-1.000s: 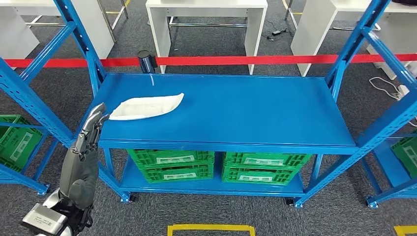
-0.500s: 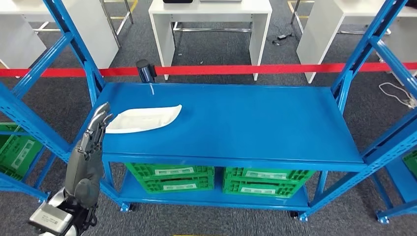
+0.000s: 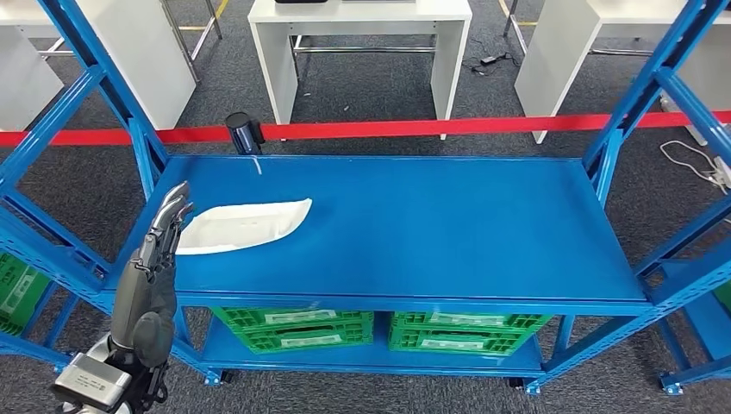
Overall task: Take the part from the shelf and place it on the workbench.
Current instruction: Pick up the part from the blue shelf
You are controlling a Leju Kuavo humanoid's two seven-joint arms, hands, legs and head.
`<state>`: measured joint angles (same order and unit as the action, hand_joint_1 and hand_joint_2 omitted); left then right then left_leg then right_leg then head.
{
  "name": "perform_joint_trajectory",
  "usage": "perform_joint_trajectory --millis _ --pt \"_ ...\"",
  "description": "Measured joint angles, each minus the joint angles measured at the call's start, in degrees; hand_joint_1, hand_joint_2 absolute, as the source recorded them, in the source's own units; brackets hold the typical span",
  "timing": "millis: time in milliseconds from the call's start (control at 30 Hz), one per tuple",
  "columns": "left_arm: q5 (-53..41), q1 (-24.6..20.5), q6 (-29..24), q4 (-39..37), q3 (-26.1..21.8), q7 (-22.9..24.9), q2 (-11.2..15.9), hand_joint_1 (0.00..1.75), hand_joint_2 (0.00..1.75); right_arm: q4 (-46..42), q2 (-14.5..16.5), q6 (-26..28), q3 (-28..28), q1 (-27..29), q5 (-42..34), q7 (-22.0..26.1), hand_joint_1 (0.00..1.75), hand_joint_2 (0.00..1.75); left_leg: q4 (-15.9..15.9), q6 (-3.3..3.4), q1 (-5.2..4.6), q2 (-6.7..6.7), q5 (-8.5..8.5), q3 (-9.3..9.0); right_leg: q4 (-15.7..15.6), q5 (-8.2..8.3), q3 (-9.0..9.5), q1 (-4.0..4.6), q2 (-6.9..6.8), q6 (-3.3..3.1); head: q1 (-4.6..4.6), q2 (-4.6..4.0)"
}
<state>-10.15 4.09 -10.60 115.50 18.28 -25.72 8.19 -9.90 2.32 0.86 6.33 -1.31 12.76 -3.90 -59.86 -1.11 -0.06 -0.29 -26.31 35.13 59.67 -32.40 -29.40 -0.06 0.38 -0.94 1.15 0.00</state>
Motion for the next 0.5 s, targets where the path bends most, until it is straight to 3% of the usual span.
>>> perform_joint_trajectory --millis 167,300,500 --pt "-0.42 0.27 -0.12 0.33 -0.12 -0.48 -0.88 0.0 0.0 0.0 -0.01 0.09 -0.24 -0.03 -0.08 -0.26 0.0 0.0 0.19 0.63 0.0 -0.04 -0.55 -0.47 -1.29 -0.07 1.02 0.07 -0.04 0.42 -0.07 0.0" --pt "-3.05 0.96 -2.41 0.28 -1.38 -0.67 -1.46 0.0 1.75 0.0 -0.01 0.66 -0.43 -0.01 -0.31 -0.58 0.0 0.0 0.24 0.85 0.0 -0.03 -0.75 -0.75 -1.69 -0.11 1.44 0.06 -0.05 0.76 -0.1 0.0" --pt "-17.28 0.94 -8.46 -1.08 -4.06 3.38 -1.85 0.0 1.75 0.0 -0.01 0.99 -0.52 0.01 -0.06 -0.58 0.0 0.0 0.26 0.89 0.01 -0.03 -0.78 -0.86 -1.79 -0.07 1.53 0.06 -0.06 1.02 -0.1 0.0"
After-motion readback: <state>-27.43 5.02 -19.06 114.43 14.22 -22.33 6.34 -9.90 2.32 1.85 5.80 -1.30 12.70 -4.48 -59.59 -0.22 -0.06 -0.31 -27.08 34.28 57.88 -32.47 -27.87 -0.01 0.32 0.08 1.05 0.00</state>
